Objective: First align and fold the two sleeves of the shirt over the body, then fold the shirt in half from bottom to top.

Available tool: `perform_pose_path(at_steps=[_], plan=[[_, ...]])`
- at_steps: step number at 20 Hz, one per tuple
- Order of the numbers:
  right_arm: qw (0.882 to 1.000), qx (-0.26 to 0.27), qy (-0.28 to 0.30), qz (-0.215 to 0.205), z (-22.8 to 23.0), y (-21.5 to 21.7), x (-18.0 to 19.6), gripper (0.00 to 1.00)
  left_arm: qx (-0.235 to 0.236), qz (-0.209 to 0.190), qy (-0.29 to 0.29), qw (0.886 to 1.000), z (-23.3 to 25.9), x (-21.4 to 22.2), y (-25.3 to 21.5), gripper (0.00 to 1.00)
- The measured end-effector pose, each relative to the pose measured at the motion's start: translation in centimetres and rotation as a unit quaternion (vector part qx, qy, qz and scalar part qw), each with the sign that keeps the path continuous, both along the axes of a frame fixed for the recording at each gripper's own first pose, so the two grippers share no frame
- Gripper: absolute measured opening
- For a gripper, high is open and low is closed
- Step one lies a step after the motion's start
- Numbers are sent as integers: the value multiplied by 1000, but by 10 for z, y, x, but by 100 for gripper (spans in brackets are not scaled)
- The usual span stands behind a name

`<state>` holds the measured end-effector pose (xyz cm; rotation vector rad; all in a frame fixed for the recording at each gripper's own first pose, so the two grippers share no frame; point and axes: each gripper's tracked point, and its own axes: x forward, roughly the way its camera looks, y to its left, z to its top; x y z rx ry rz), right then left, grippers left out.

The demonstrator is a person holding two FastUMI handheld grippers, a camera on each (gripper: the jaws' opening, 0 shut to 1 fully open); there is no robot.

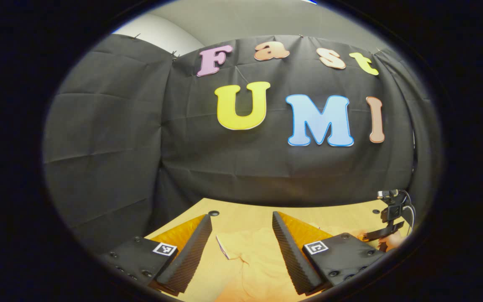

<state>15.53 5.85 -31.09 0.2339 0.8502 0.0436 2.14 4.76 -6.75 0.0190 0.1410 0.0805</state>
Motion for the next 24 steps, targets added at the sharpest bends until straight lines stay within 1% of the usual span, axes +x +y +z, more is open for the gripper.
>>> perform_pose_path(at_steps=[2,6,11,12,13,16,19,23,24], plan=[[1000,-10,-18,7,13,-2,3,3,-3,6,0,1000,0,-2,2,93],[997,-31,-62,35,46,5,8,3,-15,13,4,1000,-6,-5,0,93],[992,-23,-103,76,76,37,8,2,-15,14,2,1000,-7,-6,-7,93],[990,-24,-108,85,80,44,7,2,-15,14,3,1000,-7,-6,-7,95],[989,-28,-113,95,83,51,7,2,-16,14,3,1000,-7,-7,-7,93],[985,-33,-113,125,82,70,2,3,-17,20,3,1000,-9,-10,-4,93],[982,-12,-101,157,77,94,-6,2,-13,29,4,999,-12,-13,1,92],[980,-16,-96,176,70,106,-7,3,-15,36,8,999,-17,-16,5,93],[979,-14,-92,181,69,111,-9,6,-17,37,10,999,-19,-16,6,93]])
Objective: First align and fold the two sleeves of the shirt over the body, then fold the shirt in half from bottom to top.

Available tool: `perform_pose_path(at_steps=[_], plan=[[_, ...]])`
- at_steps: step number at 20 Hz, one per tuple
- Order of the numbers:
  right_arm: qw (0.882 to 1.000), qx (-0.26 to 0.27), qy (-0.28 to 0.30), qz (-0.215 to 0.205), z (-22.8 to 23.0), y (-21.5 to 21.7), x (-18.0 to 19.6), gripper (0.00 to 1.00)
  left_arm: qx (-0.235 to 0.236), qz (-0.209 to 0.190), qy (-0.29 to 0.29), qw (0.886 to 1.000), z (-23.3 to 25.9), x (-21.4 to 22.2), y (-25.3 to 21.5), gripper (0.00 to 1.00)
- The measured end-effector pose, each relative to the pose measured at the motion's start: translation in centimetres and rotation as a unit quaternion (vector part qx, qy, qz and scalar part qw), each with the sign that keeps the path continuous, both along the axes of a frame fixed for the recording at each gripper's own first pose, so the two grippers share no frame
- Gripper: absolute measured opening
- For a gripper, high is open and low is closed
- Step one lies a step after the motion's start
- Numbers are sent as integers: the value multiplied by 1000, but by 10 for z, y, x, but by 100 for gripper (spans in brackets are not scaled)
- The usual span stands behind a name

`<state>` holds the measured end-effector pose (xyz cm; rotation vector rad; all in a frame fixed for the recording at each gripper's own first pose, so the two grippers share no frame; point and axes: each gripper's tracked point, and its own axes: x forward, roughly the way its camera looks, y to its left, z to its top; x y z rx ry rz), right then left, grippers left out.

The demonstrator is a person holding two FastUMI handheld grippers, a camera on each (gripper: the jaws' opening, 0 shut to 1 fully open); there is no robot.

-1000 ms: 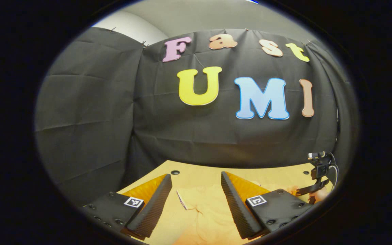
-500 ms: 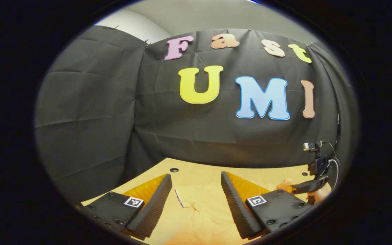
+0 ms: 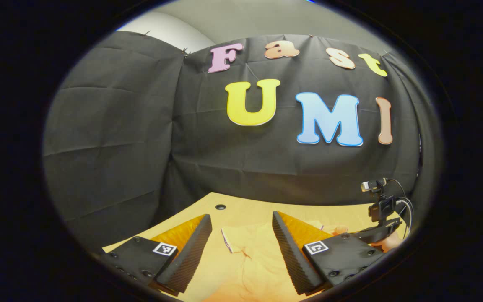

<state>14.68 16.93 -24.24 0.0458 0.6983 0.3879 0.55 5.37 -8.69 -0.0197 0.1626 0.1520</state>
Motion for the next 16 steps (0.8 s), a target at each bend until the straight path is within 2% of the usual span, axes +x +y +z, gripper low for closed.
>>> perform_pose_path(at_steps=[4,7,8,9,10,11,12,13,14,15,16], plan=[[1000,-6,10,18,-7,8,-6,8,-1,2,6,1000,-8,5,4,93],[999,-17,18,25,-12,8,-11,27,-7,1,11,1000,-13,11,7,93],[999,-16,19,29,-12,9,-12,28,-10,-1,12,1000,-15,14,8,93],[999,-17,21,30,-11,10,-14,41,-13,-4,12,1000,-17,18,8,93],[999,-17,20,30,-9,10,-15,42,-14,-9,11,1000,-18,21,8,93],[999,-16,17,27,-5,10,-16,50,-15,-14,11,1000,-21,25,8,93],[1000,-15,14,24,-1,9,-17,52,-14,-19,10,1000,-22,30,9,93],[1000,-14,8,20,6,8,-18,59,-12,-25,11,1000,-25,35,10,93],[1000,-12,0,15,12,8,-19,58,-10,-30,13,999,-28,40,11,93],[1000,-8,-4,14,18,9,-20,63,-10,-34,16,999,-32,44,14,95],[1000,-6,-7,11,26,9,-25,75,-12,-37,18,999,-36,50,15,93]])
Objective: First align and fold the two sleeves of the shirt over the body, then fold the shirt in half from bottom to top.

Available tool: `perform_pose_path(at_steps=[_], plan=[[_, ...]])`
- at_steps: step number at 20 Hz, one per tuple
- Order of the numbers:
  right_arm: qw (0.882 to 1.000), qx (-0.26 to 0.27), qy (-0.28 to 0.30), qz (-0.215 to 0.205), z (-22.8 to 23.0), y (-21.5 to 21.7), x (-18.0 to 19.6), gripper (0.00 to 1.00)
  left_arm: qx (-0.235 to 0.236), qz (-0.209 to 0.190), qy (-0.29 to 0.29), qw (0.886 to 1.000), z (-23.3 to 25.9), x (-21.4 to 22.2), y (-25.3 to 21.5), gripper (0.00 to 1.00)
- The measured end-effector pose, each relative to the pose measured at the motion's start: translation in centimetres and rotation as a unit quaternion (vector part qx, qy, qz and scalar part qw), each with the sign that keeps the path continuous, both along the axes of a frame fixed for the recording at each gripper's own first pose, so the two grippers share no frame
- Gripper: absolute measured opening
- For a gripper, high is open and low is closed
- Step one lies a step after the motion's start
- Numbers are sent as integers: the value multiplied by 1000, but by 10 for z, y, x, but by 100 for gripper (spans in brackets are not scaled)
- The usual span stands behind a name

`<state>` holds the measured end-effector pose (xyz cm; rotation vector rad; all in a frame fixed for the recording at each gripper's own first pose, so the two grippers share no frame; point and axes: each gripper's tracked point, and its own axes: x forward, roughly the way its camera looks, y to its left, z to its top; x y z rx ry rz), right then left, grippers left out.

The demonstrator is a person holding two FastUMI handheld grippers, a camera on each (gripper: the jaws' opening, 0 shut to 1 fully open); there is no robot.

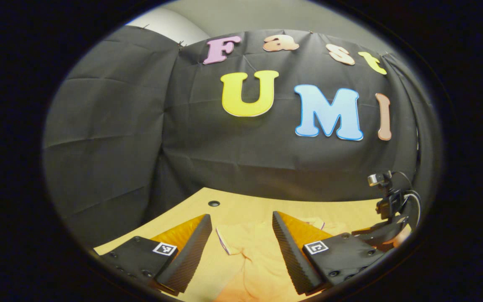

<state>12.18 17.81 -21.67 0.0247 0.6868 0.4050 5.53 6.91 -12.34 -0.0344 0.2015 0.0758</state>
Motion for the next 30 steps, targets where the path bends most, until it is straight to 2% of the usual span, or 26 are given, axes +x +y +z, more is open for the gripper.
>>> perform_pose_path(at_steps=[1,5,12,16,21,25,30], plan=[[1000,3,-6,-5,7,-1,-3,88,-4,-3,3,1000,-4,5,2,93],[999,18,-36,-30,45,-4,-19,94,-11,-17,25,999,-36,28,12,95],[992,55,-88,-74,114,-9,-56,94,-26,-15,78,996,-110,77,42,95],[990,34,-103,-90,127,-13,-75,94,-30,-17,108,994,-152,104,55,93],[985,34,-117,-126,145,-9,-101,93,-23,-19,154,988,-205,133,68,95],[982,36,-123,-135,158,-8,-122,94,-25,-19,170,985,-225,149,66,95],[984,37,-123,-126,161,-3,-139,94,-21,-12,184,983,-243,163,69,93]])
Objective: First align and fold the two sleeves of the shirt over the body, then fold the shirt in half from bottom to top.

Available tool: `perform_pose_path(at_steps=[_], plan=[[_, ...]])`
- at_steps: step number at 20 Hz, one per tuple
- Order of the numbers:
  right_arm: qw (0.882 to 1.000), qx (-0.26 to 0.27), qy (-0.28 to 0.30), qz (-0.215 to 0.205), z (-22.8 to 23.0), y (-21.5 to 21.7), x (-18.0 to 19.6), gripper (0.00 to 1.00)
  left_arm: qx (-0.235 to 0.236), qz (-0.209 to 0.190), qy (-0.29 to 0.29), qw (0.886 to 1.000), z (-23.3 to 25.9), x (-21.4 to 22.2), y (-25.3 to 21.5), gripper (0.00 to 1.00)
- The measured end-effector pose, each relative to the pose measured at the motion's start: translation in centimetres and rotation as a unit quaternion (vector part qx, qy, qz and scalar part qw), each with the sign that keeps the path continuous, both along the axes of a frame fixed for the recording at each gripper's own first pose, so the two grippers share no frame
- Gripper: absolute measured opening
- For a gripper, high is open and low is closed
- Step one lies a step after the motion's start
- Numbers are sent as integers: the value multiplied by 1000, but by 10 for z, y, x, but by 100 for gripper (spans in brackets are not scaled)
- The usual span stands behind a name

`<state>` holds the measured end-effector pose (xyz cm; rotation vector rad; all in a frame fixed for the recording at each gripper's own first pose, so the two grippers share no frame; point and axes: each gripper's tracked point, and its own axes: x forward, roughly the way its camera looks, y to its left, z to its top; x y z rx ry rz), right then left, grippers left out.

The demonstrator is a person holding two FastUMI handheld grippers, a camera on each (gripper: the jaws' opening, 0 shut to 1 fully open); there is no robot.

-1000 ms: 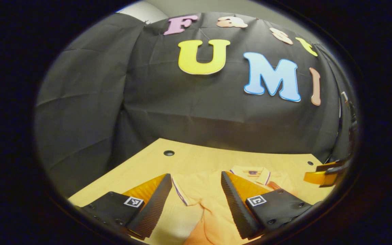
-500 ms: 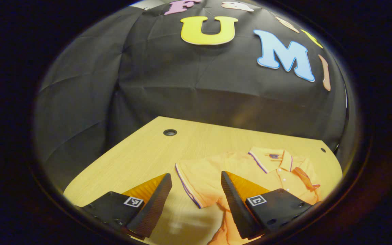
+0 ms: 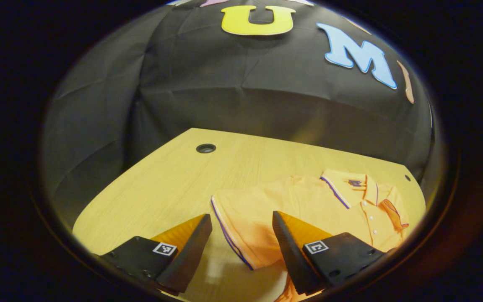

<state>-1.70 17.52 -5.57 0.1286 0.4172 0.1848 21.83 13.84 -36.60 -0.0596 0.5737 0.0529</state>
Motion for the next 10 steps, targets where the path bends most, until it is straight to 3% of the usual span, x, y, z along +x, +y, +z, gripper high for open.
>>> perform_pose_path(at_steps=[7,10], plan=[[1000,12,6,5,-2,2,-11,94,-18,2,47,999,-18,14,-3,94],[1000,20,14,2,-8,0,-14,94,25,1,65,998,-24,15,3,88]])
